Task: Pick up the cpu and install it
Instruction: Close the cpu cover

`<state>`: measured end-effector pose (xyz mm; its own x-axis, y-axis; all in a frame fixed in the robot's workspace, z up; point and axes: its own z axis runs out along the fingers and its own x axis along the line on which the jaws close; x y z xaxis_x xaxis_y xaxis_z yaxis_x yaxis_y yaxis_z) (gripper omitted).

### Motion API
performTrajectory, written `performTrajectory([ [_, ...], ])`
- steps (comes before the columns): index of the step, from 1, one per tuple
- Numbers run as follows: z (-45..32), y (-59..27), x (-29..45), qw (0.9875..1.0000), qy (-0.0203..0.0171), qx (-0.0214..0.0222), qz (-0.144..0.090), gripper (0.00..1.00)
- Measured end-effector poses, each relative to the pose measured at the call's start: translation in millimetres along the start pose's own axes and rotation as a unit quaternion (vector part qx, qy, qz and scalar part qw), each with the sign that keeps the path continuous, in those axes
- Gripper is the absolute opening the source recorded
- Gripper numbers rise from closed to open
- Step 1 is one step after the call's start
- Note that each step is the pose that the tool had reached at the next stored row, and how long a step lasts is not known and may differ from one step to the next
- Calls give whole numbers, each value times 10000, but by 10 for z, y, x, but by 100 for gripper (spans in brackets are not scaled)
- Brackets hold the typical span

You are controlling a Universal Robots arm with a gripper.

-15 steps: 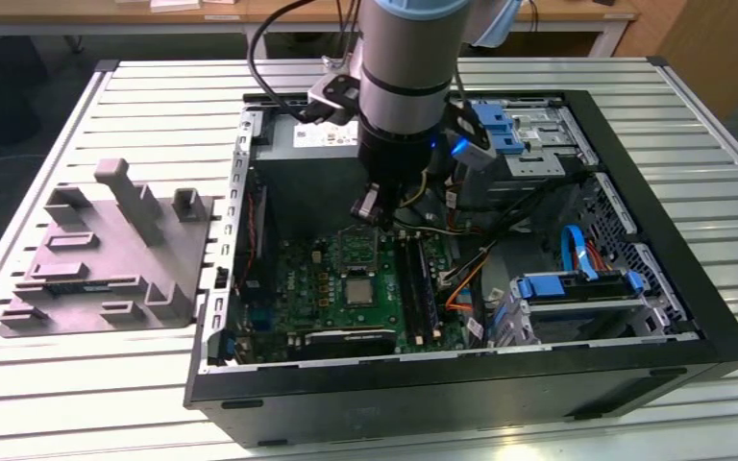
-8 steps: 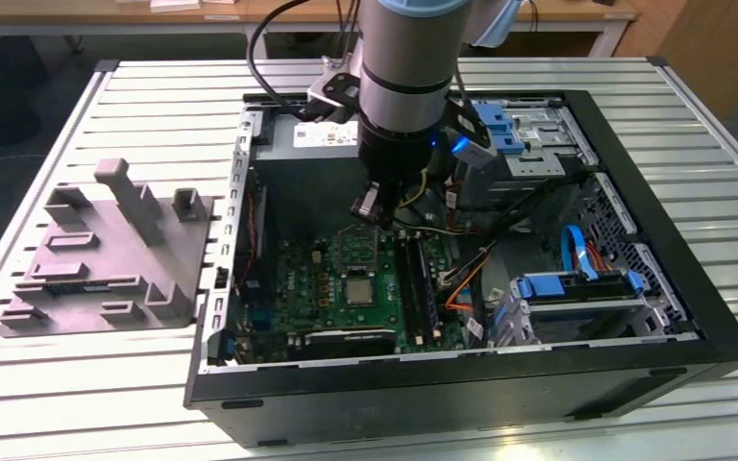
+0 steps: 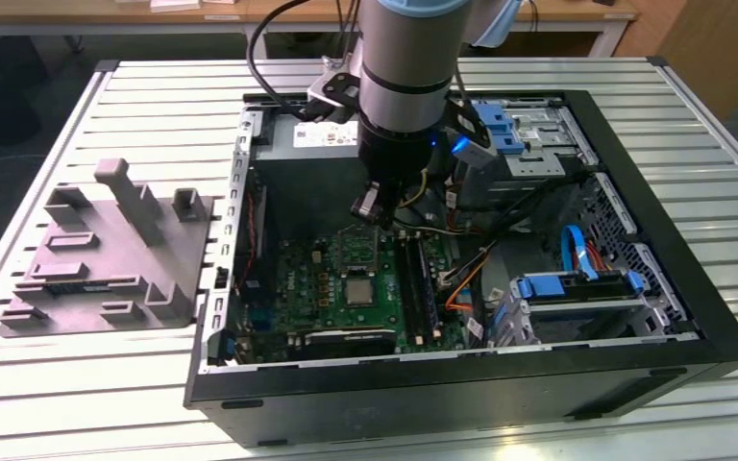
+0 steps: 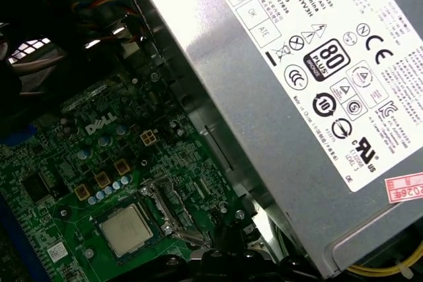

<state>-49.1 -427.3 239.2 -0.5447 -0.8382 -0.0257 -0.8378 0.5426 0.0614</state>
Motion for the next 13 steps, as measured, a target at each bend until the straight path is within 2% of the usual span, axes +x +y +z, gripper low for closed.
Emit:
performTrajectory([
  [2, -1, 0, 0, 10000, 6, -8, 0, 11],
  [6, -1, 0, 0, 10000, 31, -53, 3, 11],
  [10, 0, 0, 0, 10000, 33, -62, 4, 11],
  [13, 0, 0, 0, 9999, 64, -110, 7, 11],
])
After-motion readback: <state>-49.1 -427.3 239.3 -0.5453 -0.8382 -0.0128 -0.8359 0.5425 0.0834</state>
